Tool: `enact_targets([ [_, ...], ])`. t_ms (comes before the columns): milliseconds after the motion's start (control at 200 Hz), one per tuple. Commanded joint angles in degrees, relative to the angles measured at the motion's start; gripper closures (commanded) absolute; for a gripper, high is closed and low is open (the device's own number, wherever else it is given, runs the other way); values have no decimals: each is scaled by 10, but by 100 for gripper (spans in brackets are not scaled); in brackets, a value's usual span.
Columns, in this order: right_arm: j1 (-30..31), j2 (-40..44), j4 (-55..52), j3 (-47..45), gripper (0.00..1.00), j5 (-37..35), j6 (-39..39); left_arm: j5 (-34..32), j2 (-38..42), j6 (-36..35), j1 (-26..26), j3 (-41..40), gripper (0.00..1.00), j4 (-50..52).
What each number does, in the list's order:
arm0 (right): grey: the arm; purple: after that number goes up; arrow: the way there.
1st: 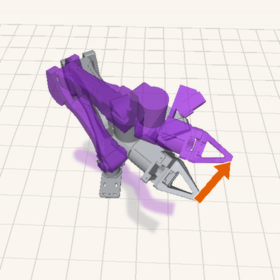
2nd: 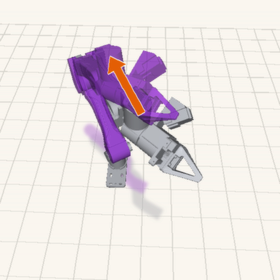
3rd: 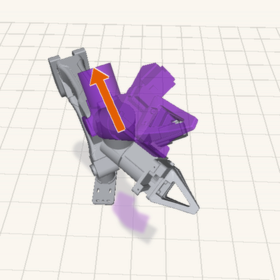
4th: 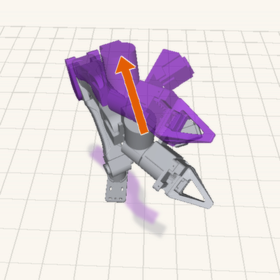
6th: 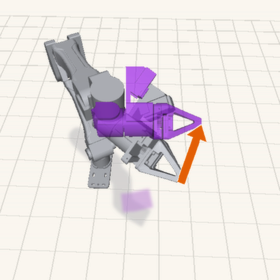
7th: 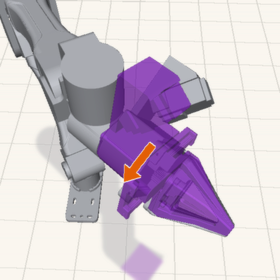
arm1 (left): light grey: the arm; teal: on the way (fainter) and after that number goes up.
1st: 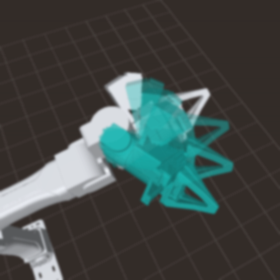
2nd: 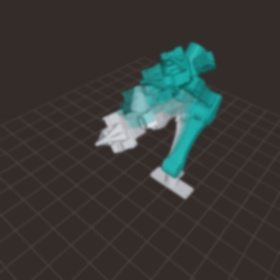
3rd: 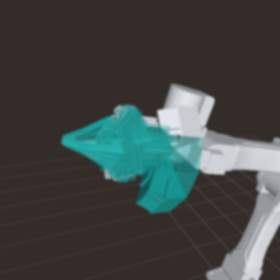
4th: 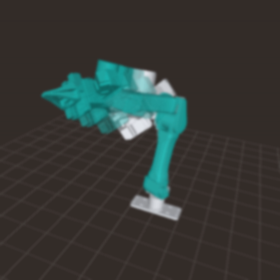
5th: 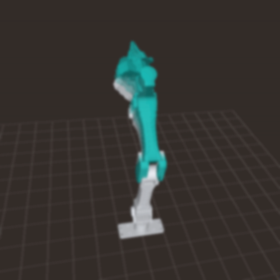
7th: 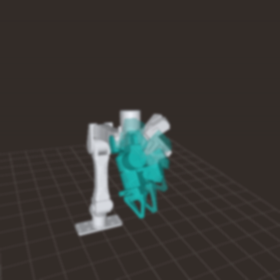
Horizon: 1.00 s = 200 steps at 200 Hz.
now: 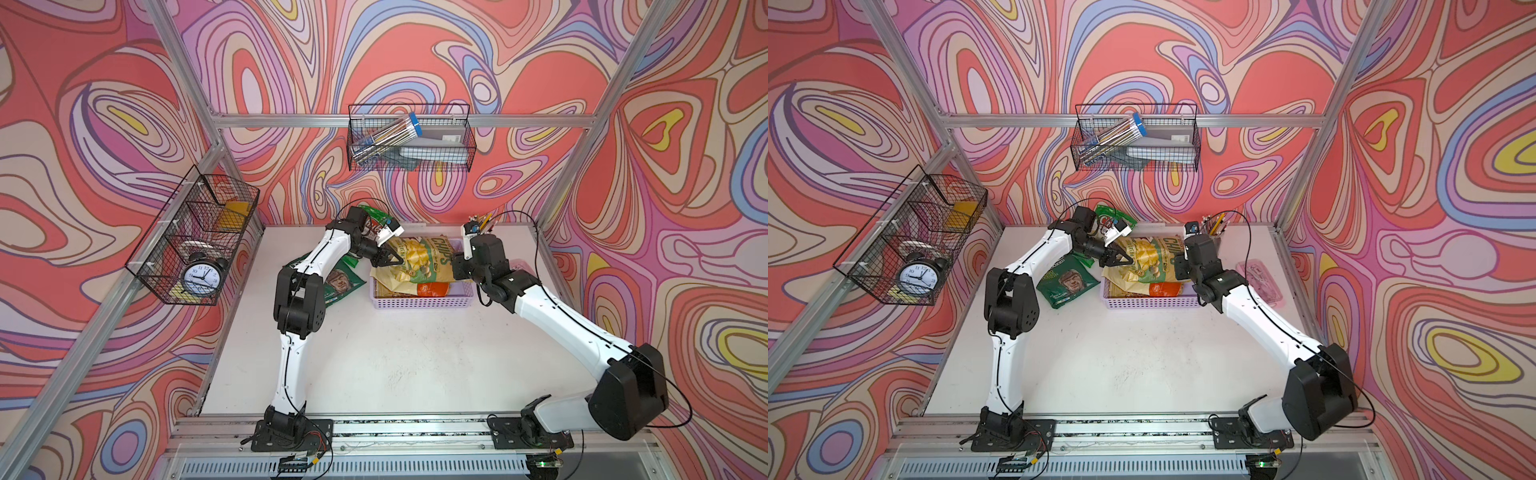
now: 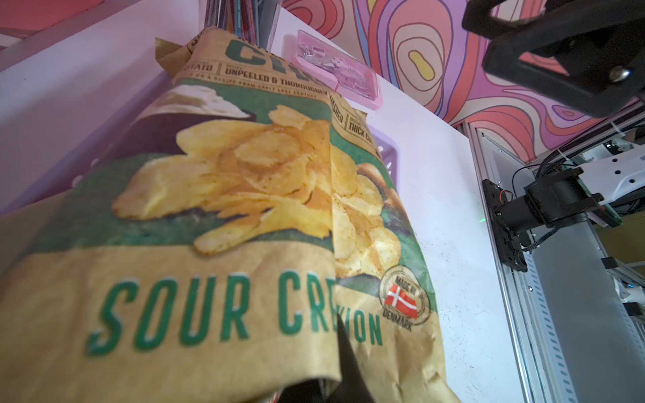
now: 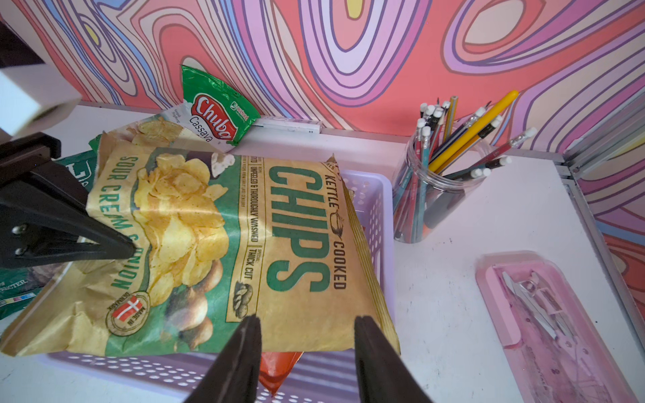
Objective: Put the potato chips into the basket
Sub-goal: Place the potato chip in the basket.
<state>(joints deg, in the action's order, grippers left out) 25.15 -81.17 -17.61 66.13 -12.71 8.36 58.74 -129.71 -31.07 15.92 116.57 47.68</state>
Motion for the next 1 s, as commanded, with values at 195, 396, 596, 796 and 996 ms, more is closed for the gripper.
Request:
enact_targets([
  [195,-3,13,-9,10,54,2,-5,-28,-11,18,-16,-4,2,11],
  [396,-2,13,-15,12,54,9,-4,-87,91,117,-24,-131,1,-176],
  [596,-2,8,-10,11,54,16,1,-253,237,306,-47,-337,1,-438],
  [796,-2,-67,-8,55,55,73,24,-506,299,441,-49,-431,1,-433],
  [996,-2,-97,13,67,55,113,39,-703,317,618,-73,-478,4,-353],
])
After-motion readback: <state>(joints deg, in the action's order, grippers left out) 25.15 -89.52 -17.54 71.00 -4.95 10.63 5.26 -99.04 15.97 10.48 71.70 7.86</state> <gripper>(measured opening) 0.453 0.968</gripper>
